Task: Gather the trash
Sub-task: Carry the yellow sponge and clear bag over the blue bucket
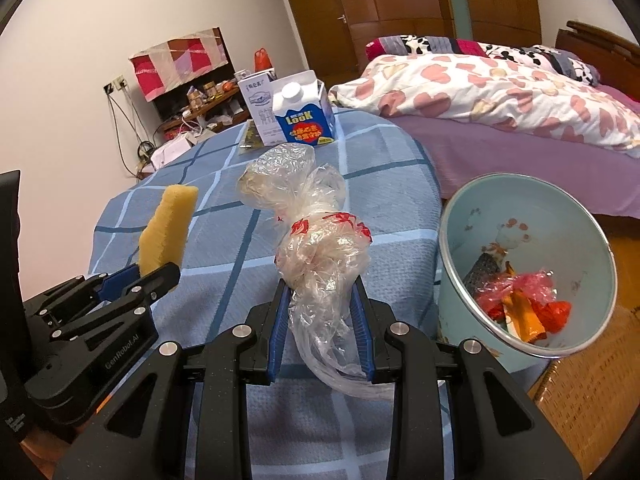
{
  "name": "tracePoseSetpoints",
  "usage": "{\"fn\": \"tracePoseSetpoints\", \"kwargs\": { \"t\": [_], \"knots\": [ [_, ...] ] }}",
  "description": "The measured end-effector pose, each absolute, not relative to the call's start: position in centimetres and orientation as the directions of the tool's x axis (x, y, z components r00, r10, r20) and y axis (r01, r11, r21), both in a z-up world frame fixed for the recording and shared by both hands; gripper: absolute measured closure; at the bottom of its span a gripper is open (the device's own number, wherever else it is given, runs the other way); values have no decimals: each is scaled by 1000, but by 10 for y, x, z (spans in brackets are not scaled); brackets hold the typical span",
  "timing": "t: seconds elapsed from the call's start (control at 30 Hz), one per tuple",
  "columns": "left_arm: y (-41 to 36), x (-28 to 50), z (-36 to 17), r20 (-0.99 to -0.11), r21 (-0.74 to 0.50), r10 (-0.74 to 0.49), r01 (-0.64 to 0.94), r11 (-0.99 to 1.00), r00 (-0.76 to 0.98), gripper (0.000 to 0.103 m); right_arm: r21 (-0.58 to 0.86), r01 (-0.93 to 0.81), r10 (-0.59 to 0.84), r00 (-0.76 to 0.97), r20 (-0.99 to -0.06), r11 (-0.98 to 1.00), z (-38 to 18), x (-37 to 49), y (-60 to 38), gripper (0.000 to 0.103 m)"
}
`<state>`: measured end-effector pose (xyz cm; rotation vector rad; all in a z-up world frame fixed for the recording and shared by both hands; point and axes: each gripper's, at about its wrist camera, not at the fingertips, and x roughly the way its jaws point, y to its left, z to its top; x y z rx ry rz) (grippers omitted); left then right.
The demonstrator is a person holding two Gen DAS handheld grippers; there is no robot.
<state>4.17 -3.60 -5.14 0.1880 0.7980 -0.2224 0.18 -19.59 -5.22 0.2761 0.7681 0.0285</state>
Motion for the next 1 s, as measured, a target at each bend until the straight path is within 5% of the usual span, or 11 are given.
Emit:
{"fn": "tracePoseSetpoints", "kwargs": {
  "t": [1.0],
  "knots": [
    [-110, 13, -44, -719, 92, -240, 432, 897, 653, 76, 287, 251, 11, 735, -678, 924, -57, -39, -268, 73]
  ]
}}
